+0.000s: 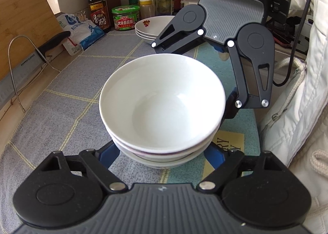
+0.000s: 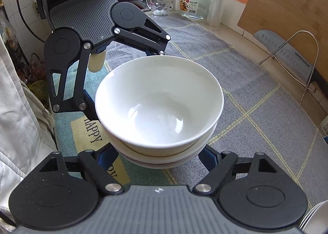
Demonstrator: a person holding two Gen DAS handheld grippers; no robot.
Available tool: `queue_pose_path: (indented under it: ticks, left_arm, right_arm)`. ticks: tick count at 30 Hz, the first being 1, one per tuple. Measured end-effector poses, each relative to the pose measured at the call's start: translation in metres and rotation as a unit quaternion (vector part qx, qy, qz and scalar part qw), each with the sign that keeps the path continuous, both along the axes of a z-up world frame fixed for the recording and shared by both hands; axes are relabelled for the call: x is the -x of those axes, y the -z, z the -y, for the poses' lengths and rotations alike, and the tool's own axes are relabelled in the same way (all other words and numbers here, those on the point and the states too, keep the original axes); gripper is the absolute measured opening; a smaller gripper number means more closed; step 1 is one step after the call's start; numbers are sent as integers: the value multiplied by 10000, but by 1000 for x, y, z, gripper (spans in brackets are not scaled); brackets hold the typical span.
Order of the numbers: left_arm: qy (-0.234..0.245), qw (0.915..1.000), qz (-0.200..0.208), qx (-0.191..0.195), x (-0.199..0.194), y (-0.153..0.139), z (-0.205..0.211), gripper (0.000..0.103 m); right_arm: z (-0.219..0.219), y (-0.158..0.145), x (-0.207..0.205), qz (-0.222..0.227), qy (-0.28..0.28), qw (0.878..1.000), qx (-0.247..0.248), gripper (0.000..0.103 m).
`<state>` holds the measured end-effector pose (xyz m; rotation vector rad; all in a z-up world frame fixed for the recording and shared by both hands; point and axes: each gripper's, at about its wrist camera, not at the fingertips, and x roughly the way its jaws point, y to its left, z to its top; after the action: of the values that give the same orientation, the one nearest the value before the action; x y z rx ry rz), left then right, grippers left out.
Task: Organize plates and bowls
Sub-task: 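Lift the bowl stack with both grippers and carry it to the plate stack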
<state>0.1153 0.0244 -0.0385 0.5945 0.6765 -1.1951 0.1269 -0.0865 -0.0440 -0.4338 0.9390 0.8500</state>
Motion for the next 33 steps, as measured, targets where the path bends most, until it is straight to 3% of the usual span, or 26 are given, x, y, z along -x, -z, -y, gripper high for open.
queue_pose_path:
  ticks: [19, 33]
  left_arm:
    - [-128, 9999, 0, -15, 2, -14, 14, 88]
    - [-384, 9991, 162, 107, -1, -30, 98, 88]
  right_arm:
    - [9, -13, 0, -20, 22, 10000, -8, 87]
    - [94, -42, -10, 156, -138, 9998, 30, 87]
